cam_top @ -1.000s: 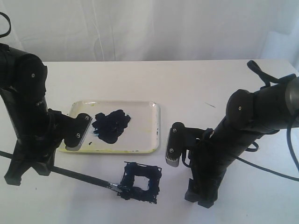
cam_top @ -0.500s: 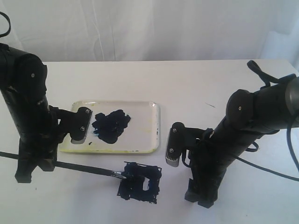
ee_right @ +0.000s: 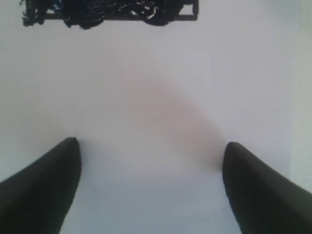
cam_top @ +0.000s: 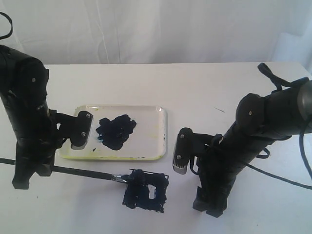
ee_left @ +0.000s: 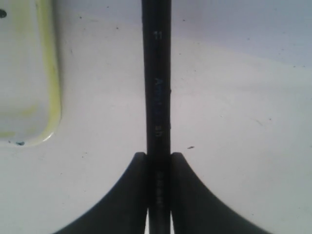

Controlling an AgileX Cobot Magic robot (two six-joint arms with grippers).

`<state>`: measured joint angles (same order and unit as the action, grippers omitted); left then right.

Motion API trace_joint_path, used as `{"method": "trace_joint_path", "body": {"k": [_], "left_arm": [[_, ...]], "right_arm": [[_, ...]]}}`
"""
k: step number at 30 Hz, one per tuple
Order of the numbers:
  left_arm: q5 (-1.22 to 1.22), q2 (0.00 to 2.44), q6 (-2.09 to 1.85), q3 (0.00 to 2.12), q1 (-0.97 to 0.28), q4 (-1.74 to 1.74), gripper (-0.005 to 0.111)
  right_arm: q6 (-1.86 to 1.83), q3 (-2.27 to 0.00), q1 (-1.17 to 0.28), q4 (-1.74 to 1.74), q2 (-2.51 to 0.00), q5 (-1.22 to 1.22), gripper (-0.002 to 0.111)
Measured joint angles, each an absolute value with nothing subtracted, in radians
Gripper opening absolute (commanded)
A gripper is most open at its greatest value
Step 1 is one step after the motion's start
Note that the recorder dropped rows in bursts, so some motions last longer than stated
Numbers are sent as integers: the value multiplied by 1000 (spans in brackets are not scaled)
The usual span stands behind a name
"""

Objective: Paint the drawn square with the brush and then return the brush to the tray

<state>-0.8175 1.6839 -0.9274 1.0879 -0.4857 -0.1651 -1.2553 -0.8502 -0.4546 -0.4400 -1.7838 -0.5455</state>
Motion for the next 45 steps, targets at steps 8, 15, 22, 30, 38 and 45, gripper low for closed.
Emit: {"method": "trace_joint_path", "body": {"k": [8,15,22,30,38,45], "left_arm": [[-826,1684,-1011,1088,-486,-146,0],[-818,1684,-1001,1088,-486,-143,0],[-780,1684,-882,1088,-486,-150,0],[-776,1684,-928,1088,-486,-95,0],[-815,1684,-1000,1088,-486,-48,0],[-818,1684,-1015,1085,-486,-45,0]], "right_arm": [[-1242,-850,-455,-440,-1784,-546,74],[-1242,-850,-455,-440,-1784,-546,74],[-1240,-850,-455,-440,-1784,-546,74],[-1240,-850,-455,-440,-1784,-546,74],[-1240,-850,-455,-440,-1784,-546,74],[-1240,-850,-455,-440,-1784,-546,74]]}}
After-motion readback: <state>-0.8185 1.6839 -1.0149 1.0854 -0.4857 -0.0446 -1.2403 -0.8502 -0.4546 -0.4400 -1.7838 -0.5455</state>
